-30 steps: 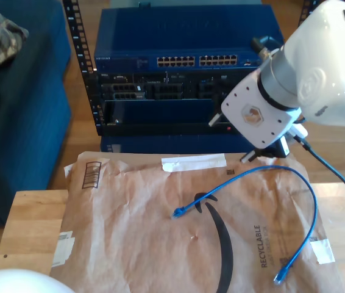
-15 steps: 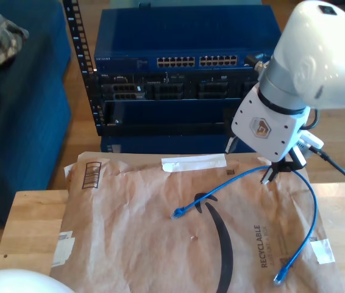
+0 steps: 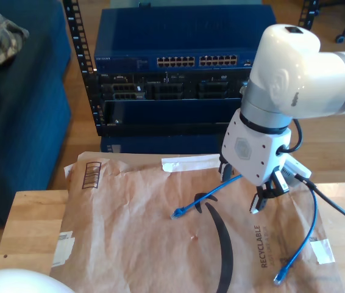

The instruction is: Grab the cable and plug it in

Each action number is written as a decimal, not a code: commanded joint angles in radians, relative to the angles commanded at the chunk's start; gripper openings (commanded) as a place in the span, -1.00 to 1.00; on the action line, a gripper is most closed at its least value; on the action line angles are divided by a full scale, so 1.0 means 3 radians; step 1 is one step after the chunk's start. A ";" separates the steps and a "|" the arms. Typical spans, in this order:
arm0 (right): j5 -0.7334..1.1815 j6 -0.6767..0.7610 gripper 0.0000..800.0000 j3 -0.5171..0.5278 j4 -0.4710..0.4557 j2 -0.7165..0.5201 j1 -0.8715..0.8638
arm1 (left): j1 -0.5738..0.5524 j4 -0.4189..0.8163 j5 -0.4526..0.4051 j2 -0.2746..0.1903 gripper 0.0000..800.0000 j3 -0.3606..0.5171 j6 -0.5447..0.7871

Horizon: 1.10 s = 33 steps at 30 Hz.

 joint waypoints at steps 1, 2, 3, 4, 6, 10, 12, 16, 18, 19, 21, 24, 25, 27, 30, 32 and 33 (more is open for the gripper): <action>-0.0005 0.0005 0.99 0.0000 0.0000 0.0051 0.0031 | 0.0000 0.0000 0.0000 0.0000 1.00 0.0000 0.0000; -0.0020 0.0051 0.99 0.0005 -0.0010 0.0118 0.0087 | 0.0000 0.0000 0.0000 0.0000 1.00 0.0000 0.0000; -0.0046 0.0179 0.99 0.0015 -0.0020 0.0164 0.0159 | 0.0000 0.0000 0.0005 0.0005 1.00 0.0000 -0.0010; -0.0077 0.0281 0.99 0.0061 -0.0026 0.0215 0.0194 | -0.0005 0.0000 0.0005 0.0015 1.00 0.0000 -0.0005; -0.0210 0.0312 0.99 0.0189 -0.0026 0.0292 0.0194 | 0.0000 0.0000 0.0005 0.0031 1.00 0.0000 0.0000; -0.0696 0.0312 0.99 0.0327 -0.0026 0.0338 0.0210 | 0.0000 0.0000 0.0005 0.0031 1.00 0.0000 0.0000; -0.0859 0.0312 0.99 0.0307 -0.0026 0.0399 0.0215 | 0.0000 0.0000 0.0005 0.0031 1.00 0.0000 -0.0005; -0.1033 0.0307 0.99 0.0102 -0.0026 0.0721 0.0230 | 0.0000 0.0000 0.0005 0.0031 1.00 0.0000 0.0000; -0.1038 0.0307 0.99 -0.0051 -0.0031 0.0895 0.0292 | 0.0000 0.0000 0.0005 0.0031 1.00 0.0000 0.0000; -0.1038 0.0307 0.99 -0.0123 -0.0036 0.0956 0.0317 | 0.0000 0.0000 0.0005 0.0031 1.00 0.0000 0.0000; -0.1038 0.0302 0.99 -0.0256 -0.0041 0.1105 0.0338 | 0.0000 0.0000 0.0005 0.0031 1.00 0.0000 0.0000; -0.1028 0.0302 0.99 -0.0430 -0.0072 0.1294 0.0343 | 0.0000 0.0000 0.0005 0.0031 1.00 0.0000 0.0000; -0.1028 0.0302 0.99 -0.0460 -0.0133 0.1340 0.0348 | 0.0000 0.0000 0.0005 0.0031 1.00 0.0000 -0.0005; -0.1028 0.0302 0.99 -0.0506 -0.0302 0.1391 0.0348 | 0.0000 0.0000 0.0005 0.0031 1.00 0.0000 -0.0005; -0.1028 0.0307 0.98 -0.0532 -0.0419 0.1468 0.0338 | 0.0000 0.0000 0.0005 0.0031 1.00 0.0000 -0.0005; -0.1028 0.0307 0.91 -0.0527 -0.0425 0.1473 0.0332 | 0.0000 0.0000 0.0005 0.0031 1.00 0.0000 -0.0005; -0.1028 0.0307 0.88 -0.0517 -0.0425 0.1473 0.0332 | 0.0000 0.0000 0.0005 0.0031 1.00 0.0000 -0.0005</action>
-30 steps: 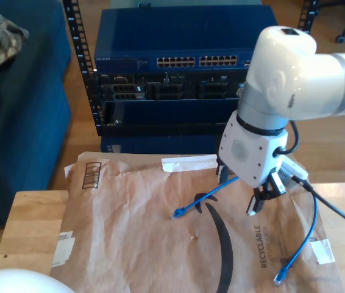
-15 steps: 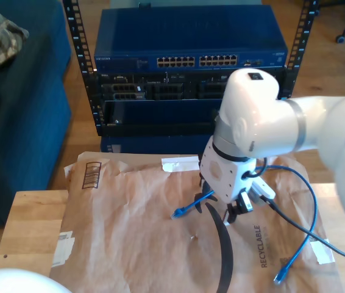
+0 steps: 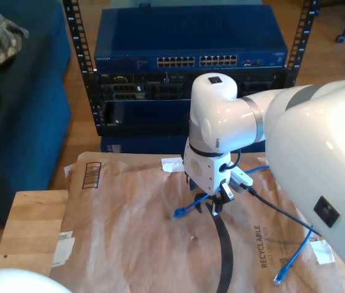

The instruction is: Grab the cable and plug it in

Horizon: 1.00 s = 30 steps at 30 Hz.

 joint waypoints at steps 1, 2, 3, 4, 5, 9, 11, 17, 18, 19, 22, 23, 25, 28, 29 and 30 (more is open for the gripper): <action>0.0000 0.0000 0.82 0.0005 -0.0005 0.0000 0.0005 | 0.0000 0.0000 0.0000 0.0000 1.00 0.0000 0.0000; 0.0000 0.0005 0.64 0.0005 -0.0005 0.0015 0.0000 | 0.0000 0.0000 0.0000 0.0000 1.00 0.0000 0.0000; -0.0005 0.0005 0.58 0.0005 -0.0010 0.0031 -0.0005 | 0.0000 0.0000 0.0005 0.0000 1.00 0.0000 0.0000; -0.0005 0.0005 0.54 0.0005 -0.0010 0.0036 0.0000 | 0.0000 0.0000 0.0005 0.0000 1.00 0.0000 0.0000; -0.0010 0.0005 0.41 0.0005 -0.0010 0.0036 0.0000 | 0.0000 0.0000 0.0000 0.0000 1.00 0.0000 -0.0005; -0.0015 0.0015 0.14 0.0005 -0.0010 0.0041 -0.0005 | 0.0000 0.0000 0.0005 0.0000 1.00 0.0000 -0.0005; -0.0026 0.0031 -0.15 0.0000 -0.0005 0.0041 -0.0010 | 0.0000 0.0000 0.0005 0.0000 1.00 0.0000 -0.0005; -0.0123 0.0205 -0.94 -0.0005 -0.0005 -0.0026 -0.0041 | 0.0000 0.0010 0.0082 -0.0015 1.00 -0.0066 -0.0010; -0.0118 0.0225 -0.94 0.0000 -0.0005 -0.0082 -0.0036 | 0.0000 0.0015 0.0133 -0.0026 1.00 -0.0118 -0.0010; -0.0107 0.0256 -0.94 0.0000 0.0000 -0.0138 -0.0036 | 0.0000 0.0020 0.0245 -0.0036 1.00 -0.0194 -0.0010; -0.0026 0.0471 -0.95 -0.0005 0.0005 -0.0358 -0.0036 | -0.0005 0.0015 0.0818 -0.0031 1.00 -0.0527 -0.0010; 0.0072 0.0511 -0.95 -0.0015 0.0010 -0.0425 -0.0036 | -0.0015 0.0010 0.0982 -0.0026 1.00 -0.0675 -0.0026; 0.0245 0.0578 -0.95 -0.0036 0.0015 -0.0542 -0.0036 | -0.0036 -0.0005 0.1274 -0.0005 1.00 -0.0972 -0.0113; 0.0455 0.0736 -0.94 -0.0097 0.0020 -0.0629 -0.0046 | -0.0302 -0.0107 0.1606 -0.0005 1.00 -0.1304 -0.0297; 0.0511 0.0762 -0.94 -0.0107 0.0020 -0.0660 -0.0046 | -0.0394 -0.0128 0.1657 0.0005 1.00 -0.1401 -0.0409; 0.0542 0.0783 -0.94 -0.0102 0.0020 -0.0696 -0.0051 | -0.0496 -0.0128 0.1678 0.0051 1.00 -0.1473 -0.0542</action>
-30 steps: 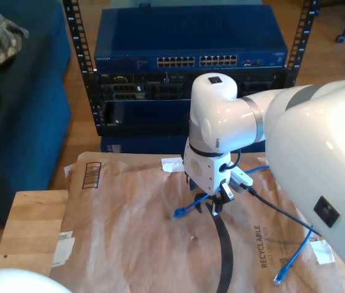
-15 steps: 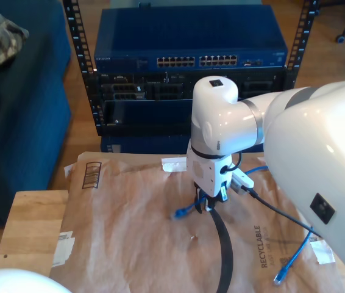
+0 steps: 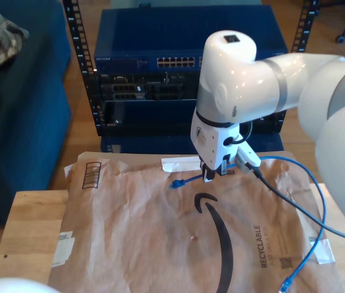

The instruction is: Grab the cable and plug it in

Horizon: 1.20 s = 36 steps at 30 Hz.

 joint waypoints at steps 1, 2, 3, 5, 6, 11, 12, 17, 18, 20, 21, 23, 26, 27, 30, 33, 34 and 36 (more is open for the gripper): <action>0.0015 0.0005 -0.94 0.0000 0.0005 -0.0020 0.0000 | -0.0087 -0.0005 0.0005 0.0066 1.00 -0.0051 -0.0153; 0.0015 0.0005 -0.94 0.0010 0.0005 -0.0031 -0.0005 | -0.0159 -0.0005 0.0005 0.0107 1.00 -0.0102 -0.0312; 0.0020 0.0005 -0.94 0.0015 0.0005 -0.0036 -0.0020 | -0.0245 -0.0015 0.0000 0.0133 1.00 -0.0148 -0.0450; 0.0061 0.0041 -0.94 0.0015 0.0010 -0.0066 -0.0051 | -0.0491 -0.0077 0.0000 0.0194 1.00 -0.0210 -0.0742; 0.0087 0.0092 -0.94 0.0010 0.0010 -0.0077 -0.0082 | -0.0619 -0.0113 0.0010 0.0215 1.00 -0.0240 -0.0910; 0.0174 0.0174 -0.94 -0.0015 0.0128 -0.0164 -0.0113 | -0.1340 -0.0404 0.0261 0.0430 1.00 -0.0552 -0.1862; 0.0194 0.0184 -0.94 -0.0020 0.0179 -0.0179 -0.0123 | -0.1504 -0.0506 0.0327 0.0506 1.00 -0.0660 -0.2087; 0.0220 0.0419 -0.94 -0.0179 0.0297 -0.0230 -0.0179 | -0.2235 -0.1069 0.0885 0.0972 1.00 -0.1330 -0.3447; 0.0220 0.0496 -0.94 -0.0215 0.0297 -0.0235 -0.0194 | -0.2404 -0.1156 0.0982 0.1048 0.99 -0.1463 -0.3713; 0.0205 0.0537 -0.93 -0.0266 0.0297 -0.0251 -0.0199 | -0.2736 -0.1309 0.1197 0.1110 0.99 -0.1688 -0.4276; 0.0199 0.0542 -0.93 -0.0292 0.0297 -0.0271 -0.0199 | -0.2905 -0.1376 0.1325 0.1120 0.99 -0.1780 -0.4516; 0.0184 0.0557 -0.93 -0.0317 0.0297 -0.0312 -0.0199 | -0.3181 -0.1504 0.1519 0.1248 0.99 -0.1974 -0.4828; 0.0179 0.0644 -0.93 -0.0317 0.0297 -0.0363 -0.0194 | -0.3237 -0.1805 0.1601 0.1473 0.99 -0.2189 -0.5171; 0.0179 0.0721 -0.93 -0.0322 0.0292 -0.0368 -0.0194 | -0.3248 -0.1969 0.1642 0.1499 0.99 -0.2199 -0.5253; 0.0179 0.0767 -0.93 -0.0322 0.0292 -0.0419 -0.0194 | -0.3253 -0.2307 0.1759 0.1606 0.99 -0.2230 -0.5350; 0.0164 0.0767 -0.91 -0.0312 0.0286 -0.0527 -0.0179 | -0.3253 -0.2496 0.1867 0.1836 0.99 -0.2378 -0.5544; 0.0118 0.0767 -0.91 -0.0302 0.0286 -0.0563 -0.0174 | -0.3253 -0.2578 0.1918 0.1928 0.99 -0.2429 -0.5621; -0.0061 0.0762 -0.91 -0.0302 0.0271 -0.0624 -0.0164 | -0.3258 -0.2721 0.1974 0.2138 0.99 -0.2562 -0.5718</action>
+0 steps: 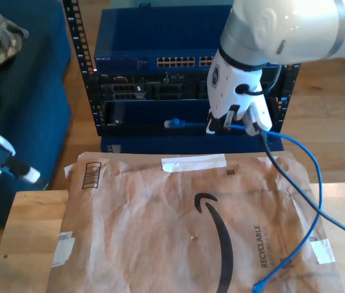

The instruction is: Grab the cable and plug it in

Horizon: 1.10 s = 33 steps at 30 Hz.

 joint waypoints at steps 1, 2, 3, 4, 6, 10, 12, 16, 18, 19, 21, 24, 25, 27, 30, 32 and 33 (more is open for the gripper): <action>-0.0056 0.0000 -0.91 -0.0005 0.0005 -0.0015 0.0000 | 0.0000 -0.0041 0.0015 0.0082 0.99 -0.0066 -0.0020; -0.0077 0.0000 -0.91 -0.0010 0.0005 -0.0031 0.0005 | 0.0000 -0.0066 0.0026 0.0164 0.99 -0.0138 -0.0041; -0.0077 0.0005 -0.91 -0.0015 0.0000 -0.0041 0.0010 | 0.0000 -0.0102 0.0031 0.0240 0.99 -0.0220 -0.0082; -0.0082 0.0005 -0.91 -0.0026 0.0005 -0.0051 0.0020 | 0.0000 -0.0133 0.0041 0.0281 0.99 -0.0286 -0.0164; -0.0102 0.0000 -0.91 -0.0031 0.0000 -0.0056 0.0087 | -0.0005 -0.0225 0.0056 0.0327 0.98 -0.0332 -0.0353; -0.0118 0.0000 -0.91 -0.0015 0.0000 -0.0133 0.0210 | -0.0005 -0.0496 0.0138 0.0378 0.97 -0.0327 -0.0537; -0.0230 0.0005 -0.91 0.0015 0.0000 -0.0184 0.0276 | -0.0005 -0.0665 0.0128 0.0440 0.97 -0.0302 -0.0665; -0.0378 0.0128 -0.91 0.0015 -0.0010 -0.0184 0.0568 | -0.0005 -0.1294 0.0148 0.0675 0.99 -0.0199 -0.0690; -0.0384 0.0133 -0.91 -0.0010 -0.0005 -0.0179 0.0614 | -0.0005 -0.1417 0.0128 0.0685 0.99 -0.0087 -0.0711; -0.0389 0.0133 -0.92 -0.0015 0.0000 -0.0174 0.0619 | -0.0015 -0.1417 0.0128 0.0685 0.99 -0.0072 -0.0726; -0.0389 0.0143 -0.92 -0.0015 -0.0005 -0.0174 0.0639 | -0.0015 -0.1417 0.0128 0.0675 0.99 -0.0026 -0.0772; -0.0384 0.0143 -0.92 0.0015 -0.0005 -0.0184 0.0665 | -0.0015 -0.1514 0.0123 0.0665 0.98 0.0010 -0.0880; -0.0378 0.0153 -0.92 0.0015 -0.0005 -0.0189 0.0665 | -0.0020 -0.1570 0.0118 0.0670 0.98 0.0010 -0.0880; -0.0373 0.0159 -0.93 0.0005 0.0000 -0.0199 0.0665 | -0.0041 -0.1729 0.0118 0.0675 0.93 -0.0005 -0.0885; -0.0368 0.0225 -0.94 -0.0005 0.0005 -0.0210 0.0665 | -0.0143 -0.1846 0.0107 0.0680 0.93 -0.0010 -0.0885; -0.0368 0.0251 -0.95 0.0000 0.0005 -0.0225 0.0665 | -0.0174 -0.1857 0.0066 0.0680 0.93 -0.0010 -0.0885; -0.0363 0.0251 -0.96 0.0000 0.0005 -0.0235 0.0660 | -0.0194 -0.1857 0.0051 0.0675 0.92 -0.0010 -0.0885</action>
